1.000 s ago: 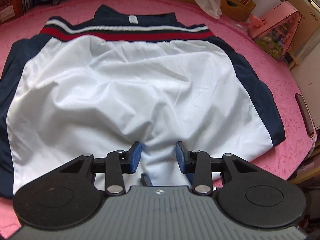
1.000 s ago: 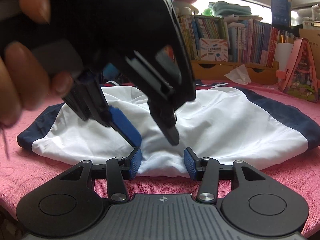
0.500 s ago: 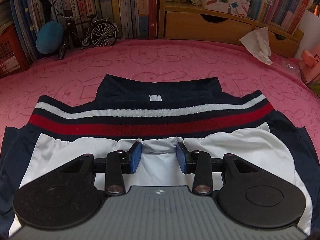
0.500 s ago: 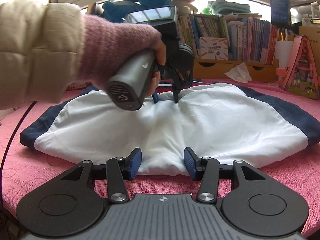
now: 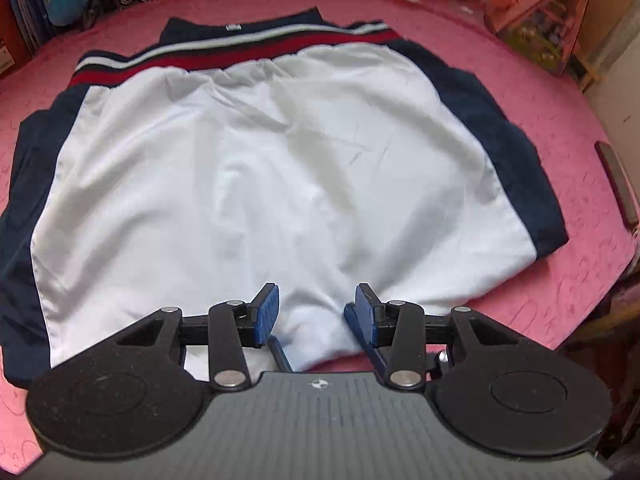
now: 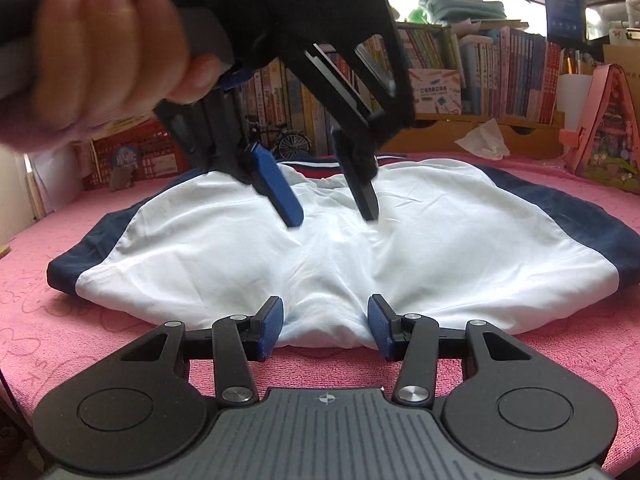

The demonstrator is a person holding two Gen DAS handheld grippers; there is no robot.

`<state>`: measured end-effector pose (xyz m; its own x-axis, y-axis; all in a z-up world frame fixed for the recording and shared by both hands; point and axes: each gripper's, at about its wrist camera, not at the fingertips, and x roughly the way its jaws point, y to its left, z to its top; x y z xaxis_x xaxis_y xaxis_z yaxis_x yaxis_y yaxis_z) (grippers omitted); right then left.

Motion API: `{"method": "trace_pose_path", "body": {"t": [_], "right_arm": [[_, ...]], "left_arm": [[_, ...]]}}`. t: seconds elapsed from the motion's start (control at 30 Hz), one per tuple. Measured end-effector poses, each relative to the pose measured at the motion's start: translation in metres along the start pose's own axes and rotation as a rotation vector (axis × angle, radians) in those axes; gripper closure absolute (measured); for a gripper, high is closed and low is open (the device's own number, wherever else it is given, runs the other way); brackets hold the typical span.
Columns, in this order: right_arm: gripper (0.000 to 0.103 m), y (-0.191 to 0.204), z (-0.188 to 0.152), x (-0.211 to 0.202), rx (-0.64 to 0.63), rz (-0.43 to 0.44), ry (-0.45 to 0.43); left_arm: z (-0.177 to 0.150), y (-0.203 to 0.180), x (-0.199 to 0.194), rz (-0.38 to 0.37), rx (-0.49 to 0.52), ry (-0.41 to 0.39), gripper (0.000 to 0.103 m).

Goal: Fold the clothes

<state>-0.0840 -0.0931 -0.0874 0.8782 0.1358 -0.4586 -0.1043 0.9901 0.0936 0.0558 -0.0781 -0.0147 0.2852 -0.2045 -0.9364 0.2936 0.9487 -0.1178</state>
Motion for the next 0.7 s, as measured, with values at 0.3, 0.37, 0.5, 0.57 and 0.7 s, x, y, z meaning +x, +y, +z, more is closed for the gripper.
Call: {"method": "trace_pose_path", "body": {"t": [0.3, 0.37, 0.5, 0.57, 0.7], "right_arm": [[0.056, 0.0, 0.001, -0.001, -0.013, -0.003, 0.004], [0.056, 0.0, 0.0, -0.002, -0.017, -0.004, 0.005], [0.056, 0.0, -0.001, -0.002, -0.026, -0.002, 0.006], [0.056, 0.0, -0.002, -0.003, -0.031, -0.003, 0.005], [0.056, -0.002, -0.002, -0.006, -0.03, -0.002, 0.005]], "left_arm": [[0.071, 0.026, 0.04, 0.116, -0.069, -0.181, 0.061], [0.093, 0.029, 0.052, 0.154, -0.077, -0.231, 0.058], [0.127, 0.038, 0.067, 0.161, -0.115, -0.292, 0.046], [0.127, 0.039, 0.064, 0.153, -0.152, -0.274, 0.048], [0.1, 0.044, 0.04, 0.071, -0.202, -0.223, 0.06]]}}
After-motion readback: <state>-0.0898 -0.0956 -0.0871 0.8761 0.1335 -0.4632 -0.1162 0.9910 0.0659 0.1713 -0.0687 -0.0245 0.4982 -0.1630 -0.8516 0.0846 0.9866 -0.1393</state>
